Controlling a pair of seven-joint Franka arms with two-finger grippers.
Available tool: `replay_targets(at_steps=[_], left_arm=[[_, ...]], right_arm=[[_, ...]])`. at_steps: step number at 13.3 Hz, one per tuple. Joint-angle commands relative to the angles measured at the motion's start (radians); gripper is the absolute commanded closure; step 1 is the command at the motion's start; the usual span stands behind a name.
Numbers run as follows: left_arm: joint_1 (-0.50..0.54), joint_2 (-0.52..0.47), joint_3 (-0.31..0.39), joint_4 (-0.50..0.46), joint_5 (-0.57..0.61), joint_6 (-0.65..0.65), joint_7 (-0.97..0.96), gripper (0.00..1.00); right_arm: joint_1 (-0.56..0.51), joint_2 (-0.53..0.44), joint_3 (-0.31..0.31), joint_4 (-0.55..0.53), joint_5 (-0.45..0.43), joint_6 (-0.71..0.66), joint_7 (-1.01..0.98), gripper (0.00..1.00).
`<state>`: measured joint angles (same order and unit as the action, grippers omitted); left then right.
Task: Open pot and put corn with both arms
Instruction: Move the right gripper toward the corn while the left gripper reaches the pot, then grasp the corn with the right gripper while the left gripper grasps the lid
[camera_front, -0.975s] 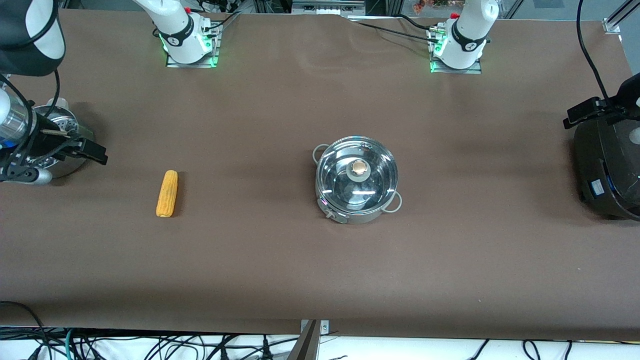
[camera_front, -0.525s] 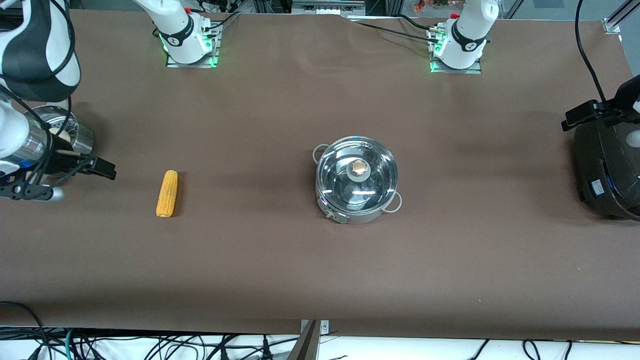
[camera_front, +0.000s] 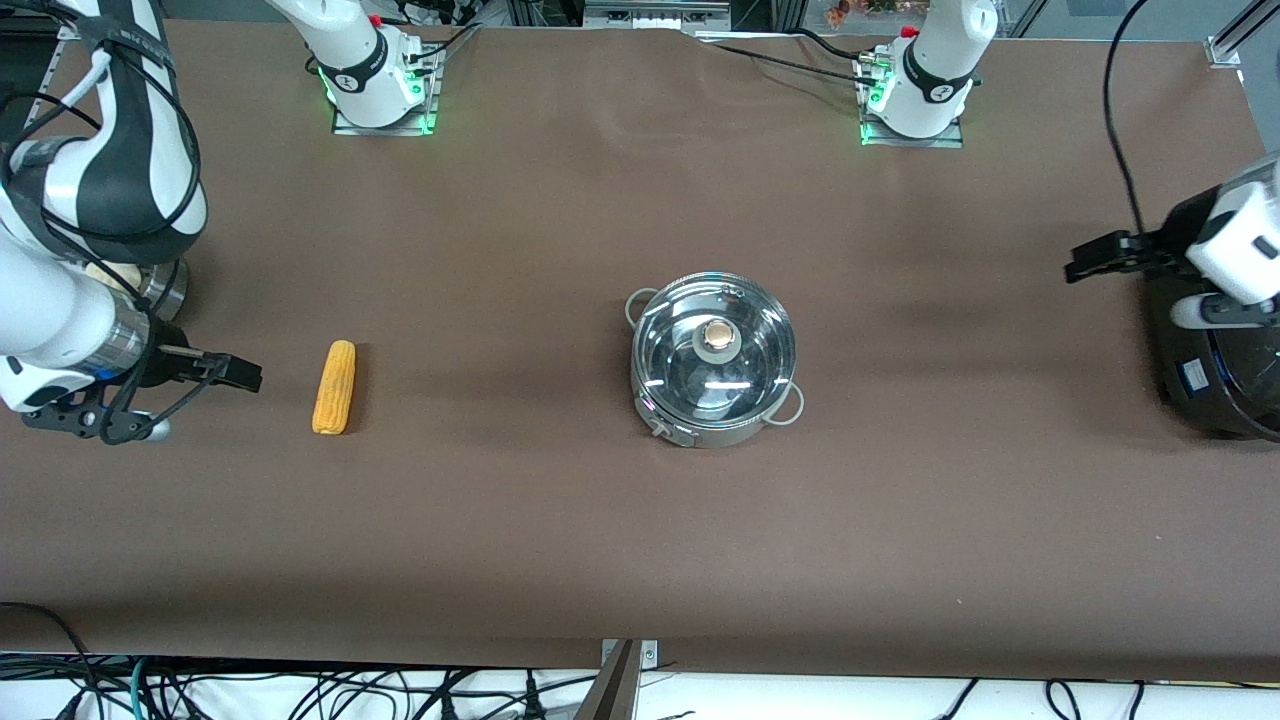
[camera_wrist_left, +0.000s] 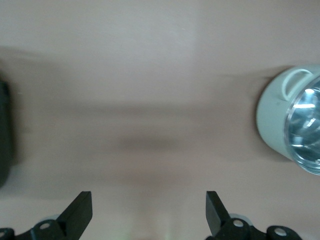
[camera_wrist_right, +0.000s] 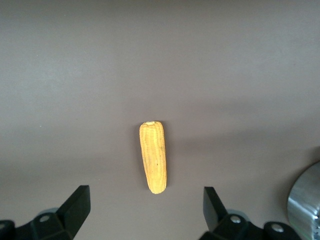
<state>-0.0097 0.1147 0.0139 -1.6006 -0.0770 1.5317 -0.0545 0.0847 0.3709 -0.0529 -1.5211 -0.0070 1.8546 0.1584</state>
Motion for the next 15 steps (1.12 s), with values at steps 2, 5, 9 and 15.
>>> replay_targets(at_steps=[2,5,9,15], left_arm=[[-0.032,0.052,-0.092,-0.002,-0.026,0.059,-0.168,0.0],[-0.061,0.103,-0.17,-0.002,-0.026,0.148,-0.253,0.0],[-0.153,0.183,-0.212,0.001,-0.032,0.243,-0.396,0.0],[-0.294,0.312,-0.275,0.019,0.022,0.392,-0.608,0.0]], right_arm=[[0.001,-0.012,0.004,-0.1,0.024,0.105,0.004,0.0],[0.001,-0.013,0.005,-0.186,0.024,0.216,0.004,0.0],[0.001,-0.013,0.008,-0.299,0.024,0.366,0.004,0.0],[0.006,-0.003,0.031,-0.409,0.024,0.514,0.013,0.0]])
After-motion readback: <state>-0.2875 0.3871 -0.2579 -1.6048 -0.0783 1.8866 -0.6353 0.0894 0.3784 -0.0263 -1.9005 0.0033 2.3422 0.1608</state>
